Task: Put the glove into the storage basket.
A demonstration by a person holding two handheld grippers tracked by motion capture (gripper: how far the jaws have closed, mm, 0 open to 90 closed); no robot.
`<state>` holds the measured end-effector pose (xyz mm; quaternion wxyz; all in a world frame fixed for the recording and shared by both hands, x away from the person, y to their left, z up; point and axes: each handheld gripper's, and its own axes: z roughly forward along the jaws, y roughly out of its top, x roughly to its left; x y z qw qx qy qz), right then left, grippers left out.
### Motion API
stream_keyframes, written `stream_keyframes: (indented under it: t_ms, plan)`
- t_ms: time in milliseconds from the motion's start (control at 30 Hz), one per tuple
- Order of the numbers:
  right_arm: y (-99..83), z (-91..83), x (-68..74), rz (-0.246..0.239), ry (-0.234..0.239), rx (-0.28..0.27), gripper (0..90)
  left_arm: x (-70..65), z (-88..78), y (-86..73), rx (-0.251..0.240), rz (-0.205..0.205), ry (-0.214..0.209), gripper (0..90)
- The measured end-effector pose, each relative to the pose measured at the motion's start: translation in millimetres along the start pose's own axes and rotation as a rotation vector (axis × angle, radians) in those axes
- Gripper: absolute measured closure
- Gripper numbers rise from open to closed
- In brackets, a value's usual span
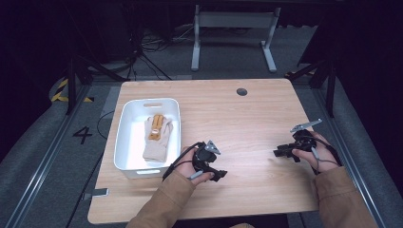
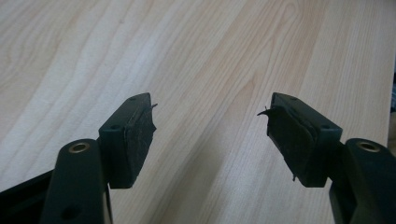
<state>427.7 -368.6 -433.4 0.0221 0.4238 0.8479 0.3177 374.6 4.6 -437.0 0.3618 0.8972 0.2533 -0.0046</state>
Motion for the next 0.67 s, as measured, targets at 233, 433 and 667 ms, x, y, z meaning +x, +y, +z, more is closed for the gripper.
stream_keyframes:
  t_ms: [233, 433, 667]
  plan:
    - [-3.2, 4.7, -2.9, 0.016, 0.001, 0.012, 60.9, 5.4, 15.1, -6.4, -0.005, 0.024, 0.018, 32.7]
    - [-3.8, 5.6, -3.9, 0.001, -0.006, 0.005, 60.4, 3.9, 20.3, -7.4, 0.017, 0.028, 0.038, 32.3]
    - [-2.2, 5.1, -1.3, -0.024, -0.021, -0.015, 59.7, 4.0, 16.9, -7.4, 0.029, 0.007, 0.043, 29.6]
